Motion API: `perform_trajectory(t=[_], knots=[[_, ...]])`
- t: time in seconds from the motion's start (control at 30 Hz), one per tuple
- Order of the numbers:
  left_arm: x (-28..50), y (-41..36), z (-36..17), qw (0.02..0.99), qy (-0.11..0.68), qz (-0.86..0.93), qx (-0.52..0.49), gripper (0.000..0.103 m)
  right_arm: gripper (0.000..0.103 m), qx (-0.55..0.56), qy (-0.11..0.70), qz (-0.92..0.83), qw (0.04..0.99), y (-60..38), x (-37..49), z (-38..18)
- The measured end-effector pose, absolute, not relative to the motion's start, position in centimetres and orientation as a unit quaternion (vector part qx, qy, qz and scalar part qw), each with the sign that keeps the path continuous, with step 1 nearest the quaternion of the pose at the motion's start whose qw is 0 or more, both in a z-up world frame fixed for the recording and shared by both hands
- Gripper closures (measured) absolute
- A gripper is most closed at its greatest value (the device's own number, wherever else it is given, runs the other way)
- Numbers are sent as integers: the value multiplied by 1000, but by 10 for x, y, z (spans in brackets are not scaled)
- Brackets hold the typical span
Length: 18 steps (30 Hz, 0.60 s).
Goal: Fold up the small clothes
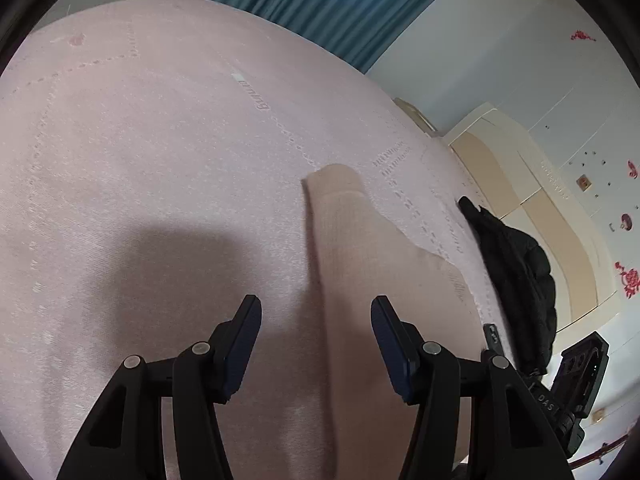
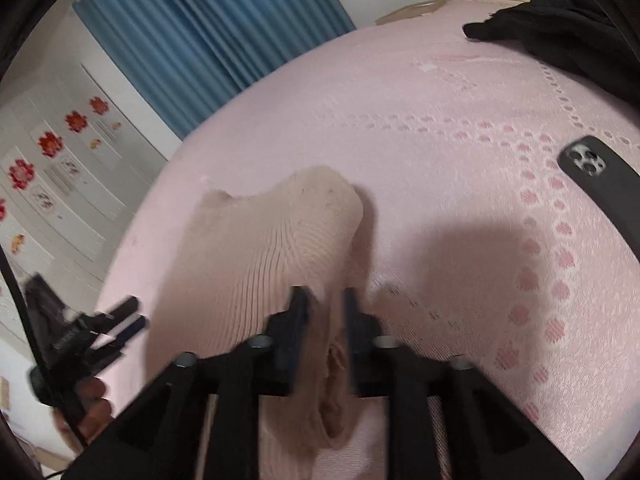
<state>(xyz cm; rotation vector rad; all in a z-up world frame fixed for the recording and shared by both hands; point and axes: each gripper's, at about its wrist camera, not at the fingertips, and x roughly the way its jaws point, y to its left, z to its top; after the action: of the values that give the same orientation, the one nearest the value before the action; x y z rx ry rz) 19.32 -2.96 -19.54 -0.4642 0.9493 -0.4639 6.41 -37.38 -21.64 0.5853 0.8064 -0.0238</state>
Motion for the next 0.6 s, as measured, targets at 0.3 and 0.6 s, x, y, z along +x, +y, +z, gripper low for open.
perform_trajectory(t=[0.3,0.6], knots=[[209,-35,-190,842,430,-235,-226,48,42,325,437,58,837,-372,106,-247],[204,-38,-178,869,404,-232,-164,47,36,358,459,93,808,-377,144,-274]])
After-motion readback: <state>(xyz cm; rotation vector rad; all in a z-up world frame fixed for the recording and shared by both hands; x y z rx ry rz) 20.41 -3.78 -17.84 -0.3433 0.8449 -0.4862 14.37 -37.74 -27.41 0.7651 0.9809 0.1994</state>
